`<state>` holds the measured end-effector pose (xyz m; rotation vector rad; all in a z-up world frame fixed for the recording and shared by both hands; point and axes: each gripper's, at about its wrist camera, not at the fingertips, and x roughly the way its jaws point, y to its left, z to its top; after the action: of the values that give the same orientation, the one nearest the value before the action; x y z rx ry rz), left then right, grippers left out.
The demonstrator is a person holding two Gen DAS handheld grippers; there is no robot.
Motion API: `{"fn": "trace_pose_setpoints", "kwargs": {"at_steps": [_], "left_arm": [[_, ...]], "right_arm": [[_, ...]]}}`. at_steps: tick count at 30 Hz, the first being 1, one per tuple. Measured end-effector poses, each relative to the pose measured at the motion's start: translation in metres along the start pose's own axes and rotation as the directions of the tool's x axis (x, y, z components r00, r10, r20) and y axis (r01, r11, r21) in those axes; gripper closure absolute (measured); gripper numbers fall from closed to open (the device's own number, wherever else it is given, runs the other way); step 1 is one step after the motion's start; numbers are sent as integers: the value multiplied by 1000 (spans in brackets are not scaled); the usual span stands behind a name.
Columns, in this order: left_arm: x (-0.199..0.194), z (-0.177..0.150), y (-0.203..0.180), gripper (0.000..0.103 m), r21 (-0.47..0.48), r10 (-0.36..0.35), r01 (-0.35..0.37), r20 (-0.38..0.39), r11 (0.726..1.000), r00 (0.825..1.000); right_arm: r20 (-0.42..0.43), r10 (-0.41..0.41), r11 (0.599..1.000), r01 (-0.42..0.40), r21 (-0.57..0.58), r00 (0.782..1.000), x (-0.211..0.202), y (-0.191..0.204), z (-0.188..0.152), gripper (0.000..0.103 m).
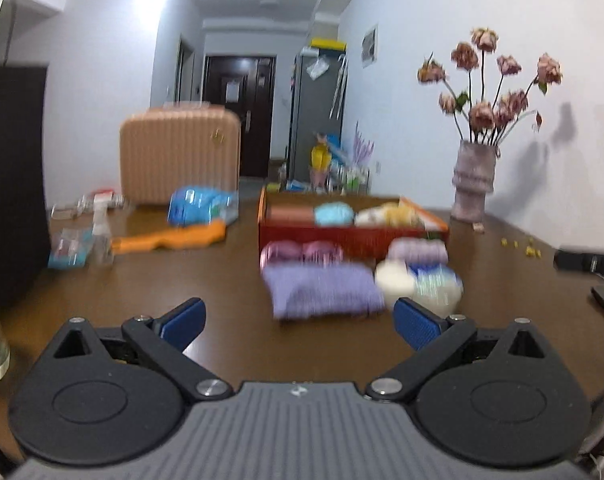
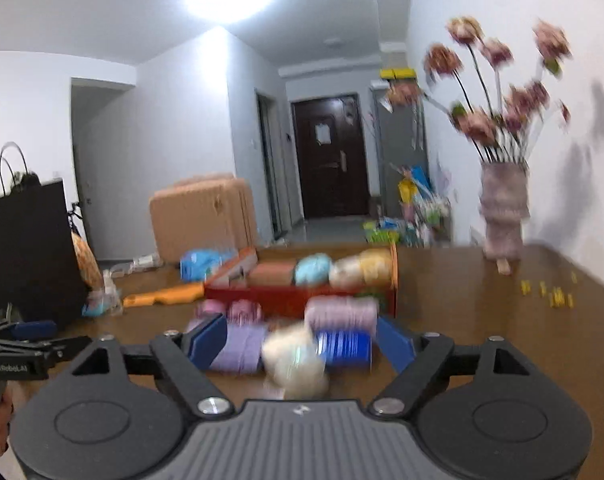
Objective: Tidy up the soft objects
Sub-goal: 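Lift both grippers out of the box and move toward the purple cloth bag, then close both grippers on the purple cloth bag from either side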
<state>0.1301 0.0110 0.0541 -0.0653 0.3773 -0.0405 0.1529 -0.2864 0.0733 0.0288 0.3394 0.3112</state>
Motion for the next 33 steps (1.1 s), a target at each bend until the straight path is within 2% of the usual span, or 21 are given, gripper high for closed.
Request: {"fn": "trace_pose_setpoints", "kwargs": {"at_steps": [4, 8, 13, 16, 19, 22, 26, 29, 30, 31, 33], "left_arm": [[-6, -20, 1, 1, 7, -13, 14, -55, 1000, 998], [6, -20, -2, 1, 29, -13, 15, -78, 999, 997], [28, -16, -1, 1, 5, -21, 21, -108, 1000, 994], [48, -12, 2, 1, -5, -27, 27, -137, 1000, 990], [76, -2, 14, 1, -56, -62, 54, -160, 997, 985], [115, 16, 34, 2, -124, -101, 81, -162, 989, 982], [170, 38, 60, 20, -225, -136, 93, -188, 970, 973], [205, 45, 73, 20, -287, -204, 140, -206, 948, 957], [216, 45, 77, 21, -304, -224, 153, -217, 941, 950], [224, 44, 79, 25, -320, -241, 160, -230, 934, 943], [238, 38, 84, 40, -361, -301, 198, -255, 911, 919]], "right_arm": [[-79, 24, 999, -21, 37, 997, -1, 9, -37, 20], [-87, 5, 1000, -4, 5, 996, 6, 15, -43, 21], [-133, 54, 998, -52, 25, 990, 25, 15, -44, 37], [-149, 98, 994, -89, 68, 984, 46, 17, -40, 44], [-166, 179, 978, -157, 134, 970, 78, 25, -32, 46], [-153, 190, 969, -160, 191, 970, 119, 33, -20, 45], [-188, 142, 967, -95, 235, 972, 182, 43, -8, 44], [-210, 112, 959, -50, 279, 971, 217, 46, -8, 44], [-212, 104, 960, -43, 275, 972, 224, 48, -9, 44], [-217, 97, 962, -36, 272, 971, 230, 50, -10, 44], [-227, 83, 965, -22, 260, 970, 240, 53, -12, 45]]}}
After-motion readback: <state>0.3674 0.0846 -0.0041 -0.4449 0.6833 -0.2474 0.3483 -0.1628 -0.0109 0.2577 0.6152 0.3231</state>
